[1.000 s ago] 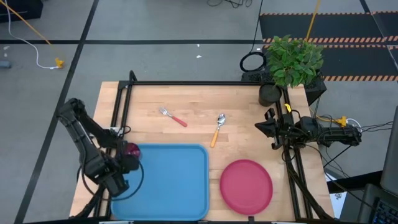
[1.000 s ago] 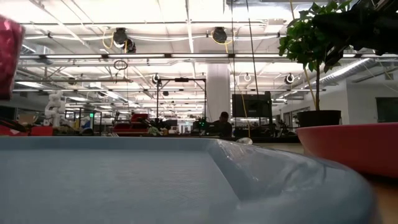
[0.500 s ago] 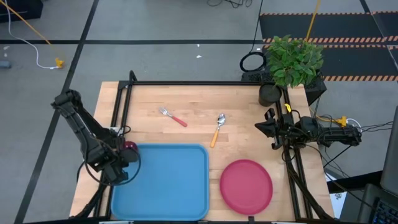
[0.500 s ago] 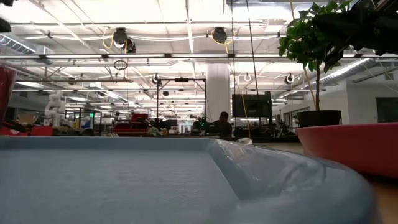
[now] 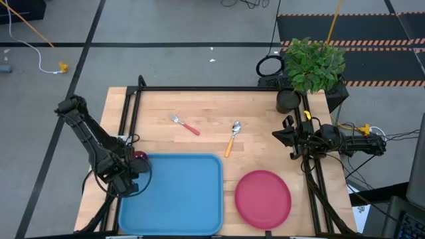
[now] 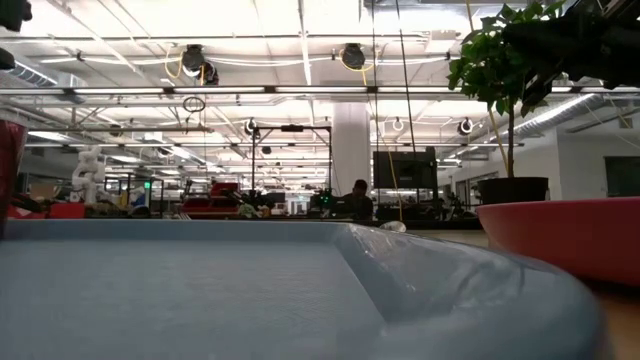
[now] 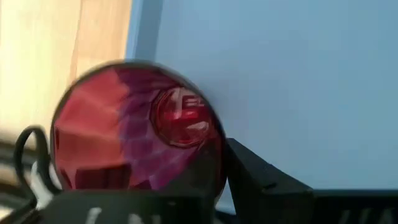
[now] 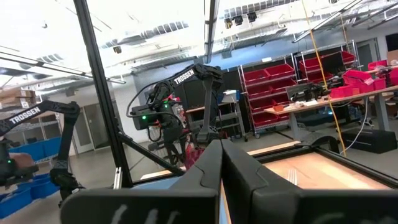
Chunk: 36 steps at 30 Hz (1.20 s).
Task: Pick and place plate/cup/fork/spoon on tray
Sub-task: Put the red glass on the top left of the blue serving tray, then put the pink plate on the center of the blue serving tray
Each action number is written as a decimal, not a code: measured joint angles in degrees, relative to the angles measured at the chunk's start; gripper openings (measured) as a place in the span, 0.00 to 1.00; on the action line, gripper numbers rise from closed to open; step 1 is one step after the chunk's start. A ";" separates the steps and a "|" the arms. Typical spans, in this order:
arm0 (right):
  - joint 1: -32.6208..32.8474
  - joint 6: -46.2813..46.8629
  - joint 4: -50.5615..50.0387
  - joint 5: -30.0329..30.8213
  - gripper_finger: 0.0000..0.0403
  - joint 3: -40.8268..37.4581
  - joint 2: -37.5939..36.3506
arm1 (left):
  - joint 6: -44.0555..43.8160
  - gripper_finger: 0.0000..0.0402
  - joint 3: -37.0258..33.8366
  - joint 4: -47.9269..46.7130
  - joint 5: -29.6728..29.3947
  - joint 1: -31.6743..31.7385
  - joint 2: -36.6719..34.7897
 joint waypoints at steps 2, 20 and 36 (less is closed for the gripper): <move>0.00 1.49 0.12 -0.02 0.00 0.00 0.00 | -0.89 0.16 0.06 0.00 0.00 0.00 -0.10; 0.03 11.51 -1.48 -5.50 0.00 2.86 3.30 | -2.61 0.30 11.70 -10.56 0.22 3.73 -0.11; 15.60 8.09 -26.22 0.75 0.21 25.25 36.06 | 14.01 0.30 21.14 -5.50 -21.90 10.77 -0.11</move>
